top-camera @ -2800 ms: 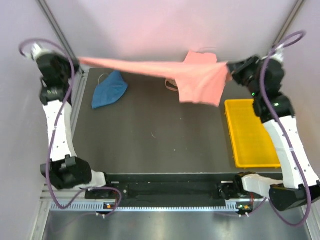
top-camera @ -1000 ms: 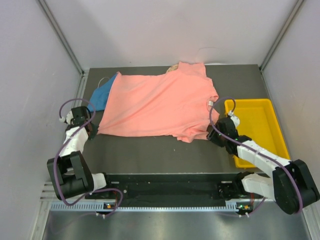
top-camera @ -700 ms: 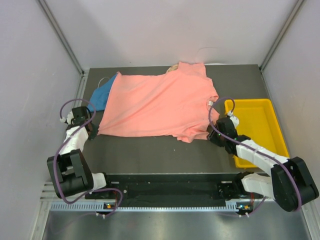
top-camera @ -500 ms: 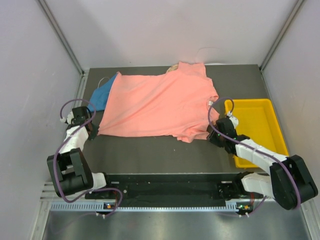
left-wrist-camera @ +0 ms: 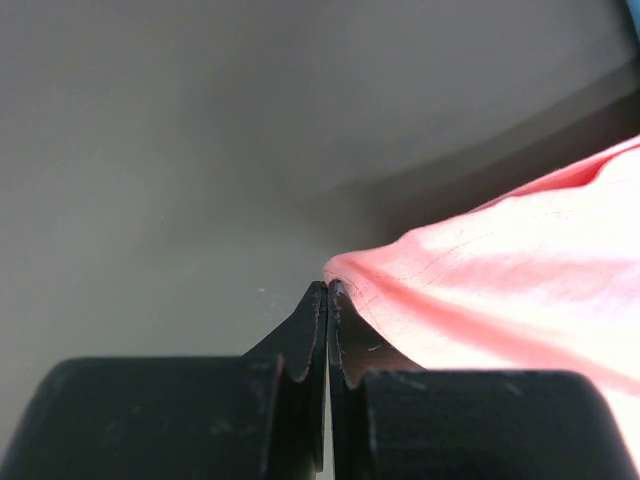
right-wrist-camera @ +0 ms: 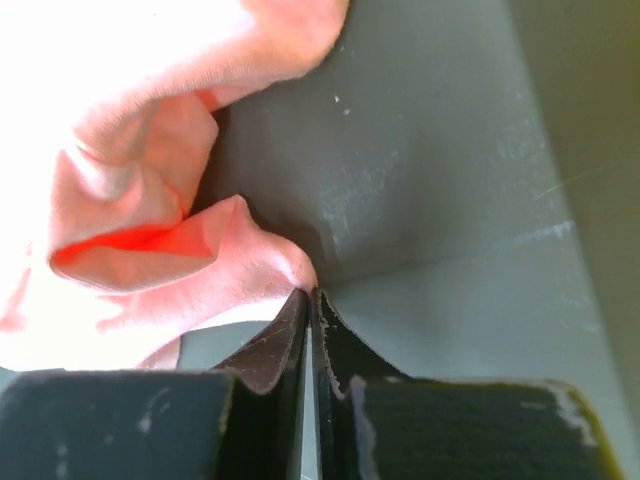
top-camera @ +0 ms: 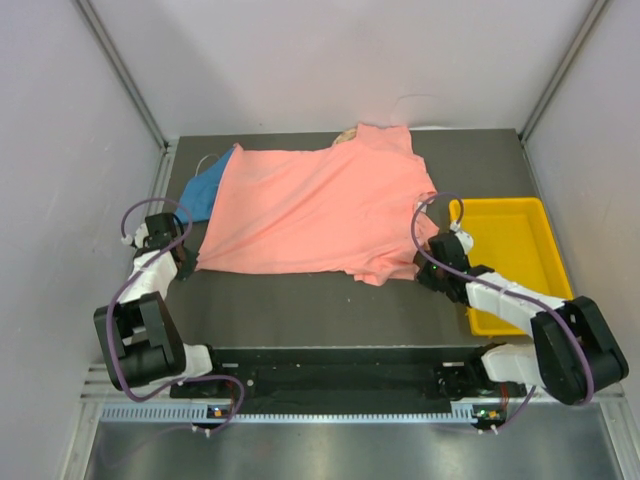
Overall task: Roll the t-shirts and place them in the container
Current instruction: Flatten out the T-shirt at the center of the board.
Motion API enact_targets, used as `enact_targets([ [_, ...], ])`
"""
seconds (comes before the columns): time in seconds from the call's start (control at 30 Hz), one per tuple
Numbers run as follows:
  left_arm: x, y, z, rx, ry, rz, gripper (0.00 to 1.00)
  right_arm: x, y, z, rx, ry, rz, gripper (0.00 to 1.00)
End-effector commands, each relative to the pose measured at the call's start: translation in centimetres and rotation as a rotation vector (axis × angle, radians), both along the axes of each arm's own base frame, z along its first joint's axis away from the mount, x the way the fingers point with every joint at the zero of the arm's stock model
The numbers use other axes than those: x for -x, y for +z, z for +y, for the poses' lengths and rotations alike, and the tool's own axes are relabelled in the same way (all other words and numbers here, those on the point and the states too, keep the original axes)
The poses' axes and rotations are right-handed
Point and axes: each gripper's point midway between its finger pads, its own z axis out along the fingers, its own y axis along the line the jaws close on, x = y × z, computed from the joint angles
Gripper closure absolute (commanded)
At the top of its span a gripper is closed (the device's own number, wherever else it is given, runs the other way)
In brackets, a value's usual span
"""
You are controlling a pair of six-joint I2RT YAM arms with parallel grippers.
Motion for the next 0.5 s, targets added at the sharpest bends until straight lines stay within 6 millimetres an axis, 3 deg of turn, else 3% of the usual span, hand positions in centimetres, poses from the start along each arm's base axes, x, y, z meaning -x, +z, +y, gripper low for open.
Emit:
enact_targets([
  [0.0, -1.1, 0.8, 1.1, -0.036, 0.021, -0.040, 1.00, -0.5, 1.5, 0.3, 0.009, 0.011, -0.003, 1.00],
  [0.1, -1.0, 0.8, 1.3, -0.044, 0.027, -0.037, 1.00, -0.3, 3.5, 0.6, -0.013, 0.028, -0.024, 1.00],
  [0.23, -0.8, 0.8, 1.5, -0.055, 0.035, -0.027, 1.00, 1.6, 7.1, 0.0, -0.023, 0.047, -0.057, 1.00],
  [0.37, -0.4, 0.7, 1.9, -0.074, 0.049, -0.014, 1.00, 3.9, 8.5, -0.3, -0.058, 0.068, -0.057, 1.00],
  [0.47, -0.2, 0.6, 2.1, -0.086, 0.052, -0.002, 1.00, 5.8, 8.5, -0.3, -0.100, 0.070, -0.037, 1.00],
])
